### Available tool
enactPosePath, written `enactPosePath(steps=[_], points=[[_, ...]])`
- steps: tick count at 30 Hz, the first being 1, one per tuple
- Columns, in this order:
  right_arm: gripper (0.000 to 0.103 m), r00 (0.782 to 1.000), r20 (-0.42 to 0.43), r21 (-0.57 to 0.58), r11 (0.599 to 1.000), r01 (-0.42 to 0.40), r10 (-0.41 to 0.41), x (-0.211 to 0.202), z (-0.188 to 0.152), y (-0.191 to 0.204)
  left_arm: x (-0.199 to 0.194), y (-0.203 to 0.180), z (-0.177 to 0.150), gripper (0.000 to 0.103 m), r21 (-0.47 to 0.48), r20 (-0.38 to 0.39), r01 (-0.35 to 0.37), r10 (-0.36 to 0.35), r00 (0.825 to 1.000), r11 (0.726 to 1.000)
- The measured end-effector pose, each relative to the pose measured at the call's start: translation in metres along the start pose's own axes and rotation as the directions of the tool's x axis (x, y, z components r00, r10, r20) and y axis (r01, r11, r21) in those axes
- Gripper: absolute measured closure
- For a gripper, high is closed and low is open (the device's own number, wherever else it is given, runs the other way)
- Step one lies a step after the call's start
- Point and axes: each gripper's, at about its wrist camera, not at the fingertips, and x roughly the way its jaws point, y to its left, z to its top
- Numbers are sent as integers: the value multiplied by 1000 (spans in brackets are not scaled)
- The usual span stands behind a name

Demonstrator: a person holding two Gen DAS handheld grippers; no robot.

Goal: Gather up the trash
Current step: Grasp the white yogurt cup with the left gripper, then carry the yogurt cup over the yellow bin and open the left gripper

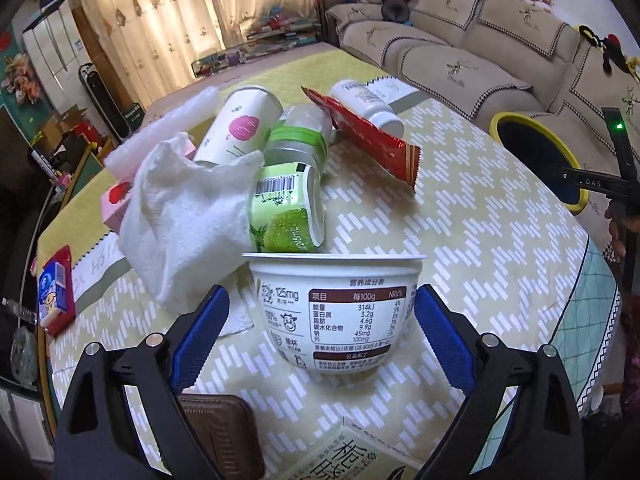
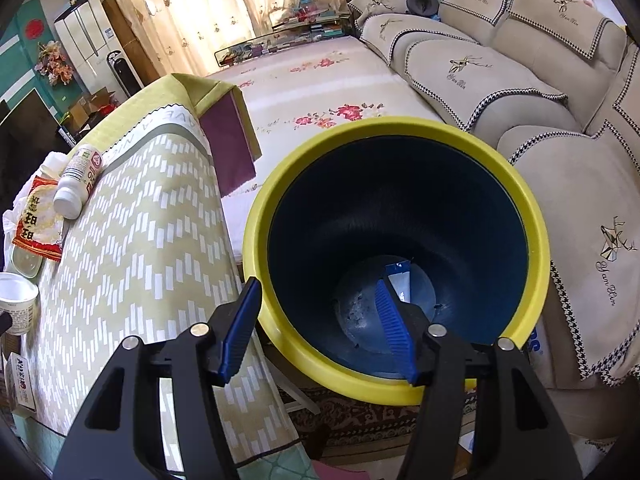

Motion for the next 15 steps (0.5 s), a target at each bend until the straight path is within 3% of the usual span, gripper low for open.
enactPosePath(steps=[3,8,15], points=[[47,1000,0,-1,1000,-4,4,1,-1,0,6,-1,2,23,-4,-15,19,-19,1000,1000],[47,1000,6,1,1000,-13,13,-2,-3,0,4,1,2,23,-23,-10,48,-48,999,999],[47,999,22,2,1000,-29,29,-13,-8,-3,-36,-9,-10,23,0,26,34,-34,999,999]])
